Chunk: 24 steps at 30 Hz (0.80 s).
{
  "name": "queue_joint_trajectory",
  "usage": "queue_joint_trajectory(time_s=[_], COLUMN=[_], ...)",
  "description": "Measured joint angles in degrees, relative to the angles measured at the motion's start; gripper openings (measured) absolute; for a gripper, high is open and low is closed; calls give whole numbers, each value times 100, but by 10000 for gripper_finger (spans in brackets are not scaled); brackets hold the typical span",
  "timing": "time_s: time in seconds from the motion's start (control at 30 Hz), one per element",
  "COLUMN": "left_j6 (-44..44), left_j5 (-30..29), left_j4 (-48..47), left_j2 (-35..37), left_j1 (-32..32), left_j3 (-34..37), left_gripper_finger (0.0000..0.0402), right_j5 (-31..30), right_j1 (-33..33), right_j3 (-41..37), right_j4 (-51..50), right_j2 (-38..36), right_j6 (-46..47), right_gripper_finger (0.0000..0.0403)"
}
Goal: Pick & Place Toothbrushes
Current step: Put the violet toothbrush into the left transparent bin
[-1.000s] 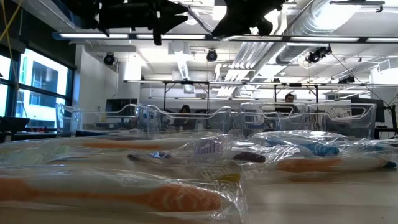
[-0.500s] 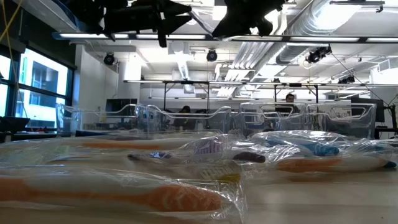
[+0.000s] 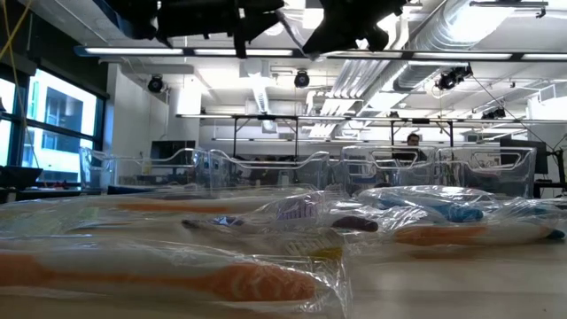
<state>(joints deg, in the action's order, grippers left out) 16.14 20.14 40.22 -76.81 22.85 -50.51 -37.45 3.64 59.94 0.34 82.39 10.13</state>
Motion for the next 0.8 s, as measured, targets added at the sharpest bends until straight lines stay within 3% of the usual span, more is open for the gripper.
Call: queue_joint_trajectory(time_s=[0.33,0.6,0.8], left_j6=[-109,-249,-383], left_j5=[8,37,53], left_j4=[-15,-9,-9], left_j2=[-114,-114,-114], left_j1=[-2,-4,-4], left_j3=[-86,-87,-88], left_gripper_finger=[124,44,43], right_j5=[-11,-7,-10], right_j1=[2,-2,-2], right_j3=[0,0,0], right_j4=[-7,-24,-27], right_j2=[0,2,2], right_j6=[5,-8,-98], right_gripper_finger=[20,16,11])
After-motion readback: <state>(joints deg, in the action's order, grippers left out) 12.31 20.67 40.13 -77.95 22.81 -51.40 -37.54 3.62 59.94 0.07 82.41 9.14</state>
